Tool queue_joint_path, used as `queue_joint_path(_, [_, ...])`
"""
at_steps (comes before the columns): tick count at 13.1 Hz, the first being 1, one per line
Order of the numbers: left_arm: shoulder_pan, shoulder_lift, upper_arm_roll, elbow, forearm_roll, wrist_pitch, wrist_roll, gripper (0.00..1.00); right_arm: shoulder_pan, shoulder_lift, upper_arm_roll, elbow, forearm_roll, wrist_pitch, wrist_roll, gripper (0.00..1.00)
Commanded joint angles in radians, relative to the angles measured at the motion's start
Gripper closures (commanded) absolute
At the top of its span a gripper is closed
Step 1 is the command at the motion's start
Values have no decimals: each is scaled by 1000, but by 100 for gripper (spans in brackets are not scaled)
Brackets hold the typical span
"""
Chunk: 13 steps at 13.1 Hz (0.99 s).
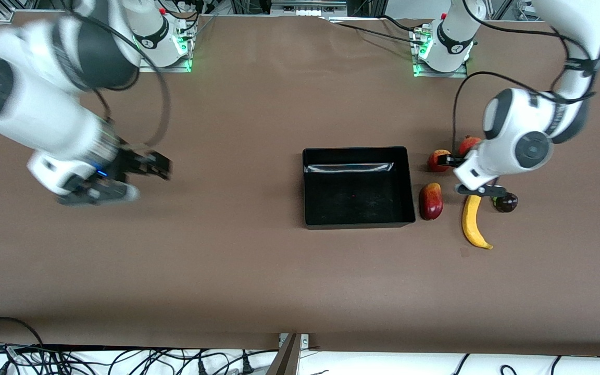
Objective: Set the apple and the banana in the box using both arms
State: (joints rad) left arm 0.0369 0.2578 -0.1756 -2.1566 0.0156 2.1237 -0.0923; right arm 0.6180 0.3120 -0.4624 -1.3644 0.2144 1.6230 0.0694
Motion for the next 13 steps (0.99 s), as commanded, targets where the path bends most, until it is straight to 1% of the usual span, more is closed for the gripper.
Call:
queue_joint_path(1, [-2,-20,-13,-117,30,145,8,0,22,-164,-48,-127,-13,-60,-31,0])
queue_joint_path(2, [-2,-5,-16,-124,96,166,8,0,22,-186,-62,-127,-32,-92,-34,0])
queue_joint_path(3, [-2,18,-19,-124,110,168,6,0,22,-212,-64,-130,-68,-110,-52,0])
queue_joint_path(4, [-2,41,-19,-124,110,176,6,0,22,-234,-64,-149,-84,-117,-57,0])
queue_joint_path(5, [-2,52,-18,-124,121,182,6,0,-4,-260,-52,-182,-87,-117,-59,0])
queue_joint_path(6, [-2,66,-19,-124,121,183,6,0,-50,-274,-6,-197,-96,-118,-63,0])
queue_joint_path(7, [-2,77,-19,-123,121,183,6,0,-148,-280,78,-203,-121,-120,-109,0])
queue_joint_path(8, [-2,81,-19,-121,121,182,5,12,-241,-281,173,-205,-131,-120,-131,0])
queue_joint_path(9, [-2,81,-19,-121,121,177,2,44,-330,-281,264,-205,-144,-120,-132,0])
queue_joint_path(10, [-2,78,-19,-121,121,168,3,78,-395,-283,324,-208,-145,-120,-132,0])
queue_joint_path(11, [-2,72,-21,-115,121,154,-4,98,-459,-283,374,-209,-145,-120,-132,0])
queue_joint_path(12, [-2,66,-33,-95,119,109,-10,100,-540,-283,446,-209,-147,-120,-134,0])
queue_joint_path(13, [0,51,-47,-65,110,58,-10,100,-599,-281,506,-208,-167,-118,-132,0])
